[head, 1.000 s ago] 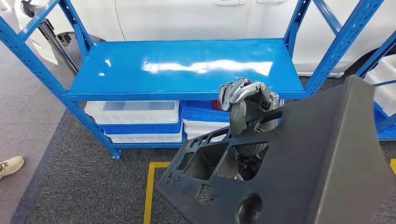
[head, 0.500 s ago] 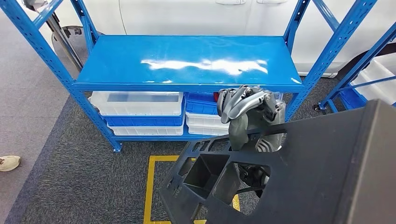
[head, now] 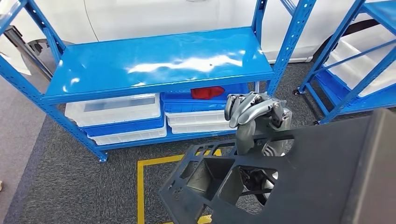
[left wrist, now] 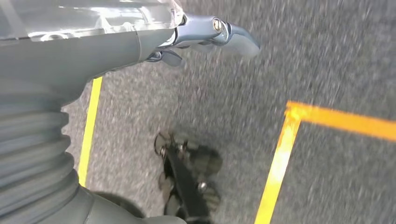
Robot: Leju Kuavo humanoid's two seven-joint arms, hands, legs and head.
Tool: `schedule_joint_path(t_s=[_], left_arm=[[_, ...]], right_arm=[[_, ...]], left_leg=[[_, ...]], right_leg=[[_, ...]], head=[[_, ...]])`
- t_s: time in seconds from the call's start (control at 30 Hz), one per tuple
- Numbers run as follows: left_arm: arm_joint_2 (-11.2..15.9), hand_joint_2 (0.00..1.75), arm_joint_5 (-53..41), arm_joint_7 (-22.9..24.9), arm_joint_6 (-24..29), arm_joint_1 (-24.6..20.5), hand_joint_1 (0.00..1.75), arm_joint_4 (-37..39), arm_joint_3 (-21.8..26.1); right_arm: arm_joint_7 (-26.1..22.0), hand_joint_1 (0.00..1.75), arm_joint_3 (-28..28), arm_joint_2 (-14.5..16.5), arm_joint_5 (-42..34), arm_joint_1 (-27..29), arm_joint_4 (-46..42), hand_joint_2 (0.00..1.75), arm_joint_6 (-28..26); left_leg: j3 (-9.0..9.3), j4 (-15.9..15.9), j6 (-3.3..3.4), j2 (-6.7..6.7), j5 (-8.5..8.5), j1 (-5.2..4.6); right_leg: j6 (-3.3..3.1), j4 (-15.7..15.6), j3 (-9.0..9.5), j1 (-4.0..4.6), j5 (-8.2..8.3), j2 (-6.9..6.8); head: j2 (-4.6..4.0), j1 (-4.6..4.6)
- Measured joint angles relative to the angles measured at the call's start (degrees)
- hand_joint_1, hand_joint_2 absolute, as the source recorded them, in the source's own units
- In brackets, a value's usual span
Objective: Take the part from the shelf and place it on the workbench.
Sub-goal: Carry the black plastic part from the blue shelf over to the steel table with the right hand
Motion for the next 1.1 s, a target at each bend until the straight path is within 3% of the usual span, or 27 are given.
schedule_joint_path(t_s=[0.03, 0.1, 0.17, 0.23, 0.3, 0.4, 0.43, 0.47, 0.5, 0.57, 0.63, 0.67, 0.73, 0.8, 0.83, 0.9, 0.93, 0.97, 1.0, 1.03, 1.1], left_arm=[[0.01, 1.75, -0.07, -0.20, 0.70, 0.01, 0.00, 0.00, 0.08], [0.12, 1.75, -0.42, -0.52, 1.33, 0.08, 0.00, 0.00, 0.19], [0.20, 1.75, -0.82, -0.69, 1.68, 0.21, 0.00, 0.01, 0.27], [0.13, 1.75, -1.16, -0.49, 1.85, 0.25, 0.00, 0.01, 0.28], [-0.02, 1.75, -1.43, 0.34, 1.44, 0.23, 0.00, 0.02, 0.29], [-0.22, 1.75, -1.50, 2.28, 1.35, 0.53, 0.00, 0.02, 0.30], [-0.29, 1.75, -1.50, 3.02, 1.73, 0.66, 0.00, 0.02, 0.33], [-0.43, 1.75, -1.54, 3.77, 2.19, 0.75, 0.00, 0.02, 0.37], [-0.61, 1.75, -1.63, 4.43, 2.63, 0.77, 0.00, 0.02, 0.40], [-1.04, 1.75, -1.91, 5.33, 3.10, 0.71, 0.00, 0.02, 0.44], [-1.38, 1.75, -2.28, 5.67, 2.93, 0.67, 0.00, 0.03, 0.44], [-1.53, 1.75, -2.45, 5.73, 2.63, 0.67, 0.00, 0.04, 0.44], [-1.82, 1.75, -2.72, 5.76, 1.91, 0.59, 0.00, 0.04, 0.40], [-2.07, 1.75, -2.95, 5.62, 1.37, 0.47, 0.00, 0.05, 0.36], [-2.20, 1.75, -3.03, 5.49, 1.19, 0.47, 0.00, 0.05, 0.36], [-2.45, 1.75, -3.22, 5.24, 1.01, 0.61, 0.00, 0.08, 0.36], [-2.55, 1.75, -3.38, 5.19, 0.97, 0.69, 0.00, 0.09, 0.36], [-2.62, 1.75, -3.54, 5.16, 0.95, 0.75, 0.00, 0.10, 0.36], [-2.66, 1.75, -3.68, 5.18, 0.91, 0.78, 0.00, 0.11, 0.35], [-2.68, 1.75, -3.79, 5.24, 0.89, 0.75, 0.00, 0.11, 0.34], [-2.69, 1.75, -3.90, 5.43, 0.86, 0.70, 0.00, 0.11, 0.32]], right_arm=[[-0.37, 1.75, -0.12, -0.12, 0.27, 0.46, -0.01, 1.75, 0.00], [-0.99, 1.75, -0.33, -0.30, 0.93, 1.17, -0.01, 1.75, 0.01], [-1.34, 1.75, -0.45, -0.41, 1.49, 1.70, -0.02, 1.75, 0.04], [-1.35, 1.75, -0.59, -0.48, 1.73, 2.09, -0.02, 1.75, 0.20], [-1.17, 1.75, -0.85, -0.56, 1.77, 2.20, 0.01, 1.75, 0.36], [-1.17, 1.75, -1.16, -0.68, 2.21, 2.61, 0.27, 1.75, 0.40], [-1.25, 1.75, -1.20, -0.76, 2.48, 2.96, 0.42, 1.75, 0.40], [-1.32, 1.75, -1.24, -0.87, 2.77, 3.34, 0.61, 1.75, 0.38], [-1.37, 1.75, -1.28, -0.97, 3.05, 3.64, 0.79, 1.75, 0.33], [-1.43, 1.75, -1.43, -1.09, 3.61, 3.93, 1.09, 1.75, 0.13], [-1.51, 1.75, -1.59, -1.11, 4.31, 3.97, 1.27, 1.75, -0.32], [-1.57, 1.75, -1.66, -1.13, 4.68, 4.05, 1.34, 1.75, -0.57], [-1.64, 1.75, -1.72, -1.21, 5.42, 4.38, 1.43, 1.75, -1.02], [-1.68, 1.75, -1.74, -1.31, 5.95, 4.64, 1.43, 1.75, -1.51], [-1.71, 1.75, -1.73, -1.35, 6.15, 4.68, 1.43, 1.75, -1.83], [-1.75, 1.75, -1.69, -1.37, 6.74, 4.78, 1.42, 1.75, -2.72], [-1.75, 1.75, -1.66, -1.38, 7.15, 4.91, 1.42, 1.75, -3.23], [-1.75, 1.75, -1.63, -1.39, 7.61, 5.09, 1.39, 1.75, -3.79], [-1.75, 1.75, -1.60, -1.42, 8.01, 5.29, 1.30, 1.75, -4.35], [-1.75, 1.75, -1.57, -1.45, 8.35, 5.45, 1.13, 1.75, -4.85], [-1.77, 1.75, -1.42, -1.51, 8.72, 5.59, 0.62, 1.75, -5.80]], left_leg=[[1.51, -3.34, 0.29, -0.55, 2.22, 0.00], [4.88, -10.79, 1.02, -2.99, 5.63, 0.02], [6.34, -14.26, 1.39, -4.38, 6.20, -0.04], [6.48, -15.03, 1.58, -3.41, 6.30, 0.05], [6.54, -15.74, 2.05, -2.15, 6.85, 0.32], [6.36, -16.07, 2.48, -0.19, 7.20, 0.29], [6.27, -16.02, 2.50, 0.48, 7.20, 0.24], [6.21, -15.97, 2.49, 1.19, 7.19, 0.23], [6.16, -15.89, 2.45, 1.85, 7.17, 0.24], [6.18, -15.63, 2.20, 3.03, 6.99, 0.23], [6.19, -15.25, 1.69, 3.90, 6.70, -0.03], [6.22, -15.16, 1.40, 4.34, 6.60, -0.15], [6.34, -15.18, 0.82, 5.23, 6.52, -0.22], [5.96, -13.98, 0.17, 4.13, 5.31, 0.02], [5.11, -11.88, -0.12, 2.89, 3.79, 0.17], [2.05, -4.57, -0.50, 0.58, -0.26, 0.38], [0.49, -0.95, -0.60, 0.24, -1.66, 0.40], [-0.41, 1.14, -0.63, 0.10, -2.02, 0.41], [-0.30, 1.00, -0.56, -0.01, -1.19, 0.41], [0.89, -1.49, -0.41, -0.28, 0.66, 0.42], [4.51, -9.37, 0.11, -2.42, 4.51, 0.50]], right_leg=[[0.05, 0.02, 0.08, 0.02, 0.03, 0.66], [0.31, 0.07, 0.08, 0.07, 0.17, 1.92], [0.92, 0.11, -0.43, -0.08, 0.52, 3.07], [1.72, 0.01, -0.93, -0.23, 0.90, 4.00], [2.40, 1.55, -1.82, -0.09, -0.26, 2.61], [3.14, 11.04, -6.16, -0.24, -5.50, -0.72], [3.36, 14.03, -7.47, -0.40, -6.56, -1.05], [3.54, 15.22, -7.89, -0.55, -6.58, -1.28], [3.67, 14.17, -7.18, -0.68, -5.56, -1.56], [3.65, 6.80, -3.12, -0.75, -2.21, -3.33], [2.95, 0.82, -0.08, -0.40, -0.45, -5.42], [2.51, -0.19, 0.32, -0.18, -0.40, -5.86], [1.72, -0.25, 0.07, -0.03, -0.15, -4.73], [0.98, -0.59, -0.07, -0.28, 0.30, -3.62], [0.65, -0.74, -0.12, -0.46, 0.54, -3.05], [0.30, -0.74, -0.39, -0.50, 0.80, -1.82], [0.24, -0.70, -0.49, -0.46, 0.88, -1.10], [0.22, -0.63, -0.56, -0.42, 0.93, -0.34], [0.25, -0.54, -0.59, -0.40, 0.97, 0.44], [0.31, -0.43, -0.58, -0.40, 0.98, 1.21], [0.57, -0.18, -0.66, -0.35, 0.99, 2.62]], head=[[0.00, 0.00], [0.00, 0.01], [0.01, 0.01], [0.01, 0.00], [0.01, 0.01], [0.00, 0.01], [0.00, 0.02], [0.00, 0.02], [0.00, 0.02], [0.00, 0.02], [0.00, 0.01], [0.00, 0.01], [0.00, 0.01], [0.01, 0.01], [0.01, 0.01], [0.01, 0.00], [0.01, 0.00], [0.01, 0.00], [0.01, 0.00], [0.01, 0.00], [0.01, 0.01]])
